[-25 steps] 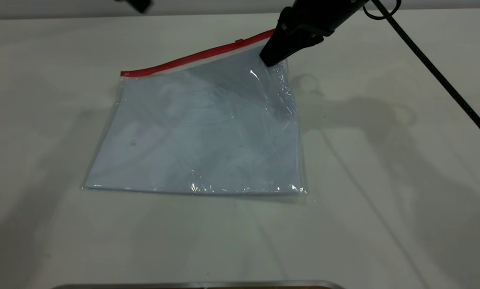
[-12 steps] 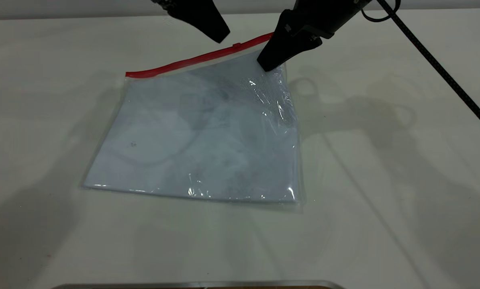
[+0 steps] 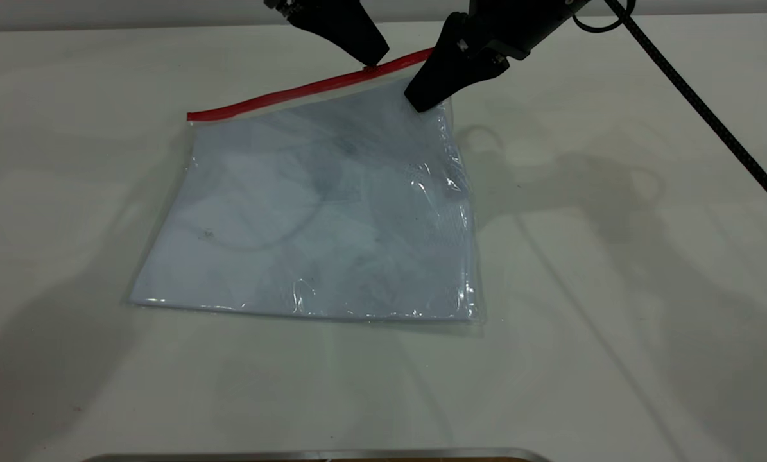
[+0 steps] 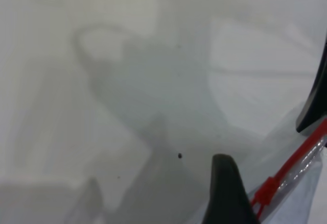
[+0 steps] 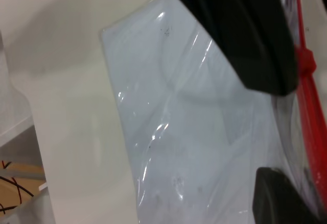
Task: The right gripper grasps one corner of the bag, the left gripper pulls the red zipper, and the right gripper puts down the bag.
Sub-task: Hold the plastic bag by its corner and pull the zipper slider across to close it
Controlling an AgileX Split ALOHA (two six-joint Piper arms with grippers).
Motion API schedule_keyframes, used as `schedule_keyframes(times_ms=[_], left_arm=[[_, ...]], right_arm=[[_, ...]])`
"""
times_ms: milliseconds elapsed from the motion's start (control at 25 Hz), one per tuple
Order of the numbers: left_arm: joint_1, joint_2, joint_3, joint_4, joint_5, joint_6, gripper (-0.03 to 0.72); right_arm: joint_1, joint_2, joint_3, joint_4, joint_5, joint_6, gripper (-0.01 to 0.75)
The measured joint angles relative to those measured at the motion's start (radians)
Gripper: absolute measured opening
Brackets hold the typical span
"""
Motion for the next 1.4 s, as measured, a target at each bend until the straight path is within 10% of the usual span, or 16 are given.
schedule_keyframes(times_ms=[1400], left_arm=[[0.0, 0.036, -0.059, -0.002, 0.013, -0.012, 0.199]], right_arm=[[0.0, 0.0, -0.008, 0.029, 0.005, -0.029, 0.034]])
